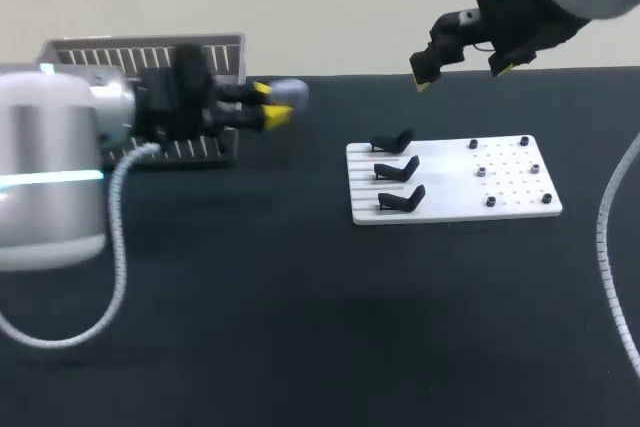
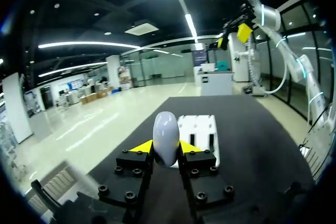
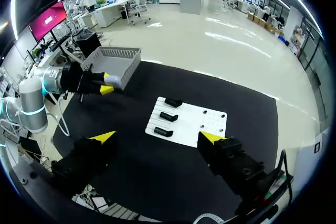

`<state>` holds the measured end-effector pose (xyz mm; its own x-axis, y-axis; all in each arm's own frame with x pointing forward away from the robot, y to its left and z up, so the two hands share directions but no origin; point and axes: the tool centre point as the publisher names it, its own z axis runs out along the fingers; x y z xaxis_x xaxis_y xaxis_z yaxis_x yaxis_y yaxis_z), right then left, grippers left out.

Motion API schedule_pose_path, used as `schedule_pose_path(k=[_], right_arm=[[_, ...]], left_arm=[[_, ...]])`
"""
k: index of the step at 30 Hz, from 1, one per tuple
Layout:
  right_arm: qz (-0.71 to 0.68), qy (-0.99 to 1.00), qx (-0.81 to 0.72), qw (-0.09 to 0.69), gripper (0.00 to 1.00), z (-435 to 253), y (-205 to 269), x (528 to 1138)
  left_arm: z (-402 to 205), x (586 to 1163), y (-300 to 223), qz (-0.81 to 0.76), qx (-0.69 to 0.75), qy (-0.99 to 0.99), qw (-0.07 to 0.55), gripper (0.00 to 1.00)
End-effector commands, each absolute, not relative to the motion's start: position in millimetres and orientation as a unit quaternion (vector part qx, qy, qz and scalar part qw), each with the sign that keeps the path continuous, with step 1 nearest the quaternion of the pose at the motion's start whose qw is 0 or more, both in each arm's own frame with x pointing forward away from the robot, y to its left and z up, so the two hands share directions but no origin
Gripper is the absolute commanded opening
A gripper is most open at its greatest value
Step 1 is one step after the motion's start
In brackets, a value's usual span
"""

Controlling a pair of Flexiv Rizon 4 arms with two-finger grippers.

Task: Pick up each earbud case from the left stands, insert the matching earbuds, close the lid, and place the case in the box.

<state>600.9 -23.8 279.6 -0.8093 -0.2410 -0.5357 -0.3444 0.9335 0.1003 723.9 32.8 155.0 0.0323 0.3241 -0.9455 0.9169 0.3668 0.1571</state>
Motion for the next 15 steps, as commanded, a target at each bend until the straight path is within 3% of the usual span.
schedule_pose_path(k=[1,14,15], right_arm=[[0.105,0.929,-0.147,0.324,1.00,277,-25,599],[0.105,0.929,-0.147,0.324,1.00,277,-25,599],[0.105,0.929,-0.147,0.324,1.00,277,-25,599]], left_arm=[[167,741,91,-0.192,0.432,0.667,0.576,0.00],[175,800,201,-0.106,0.415,0.718,0.549,0.00],[173,805,206,-0.117,0.415,0.716,0.549,0.19]])
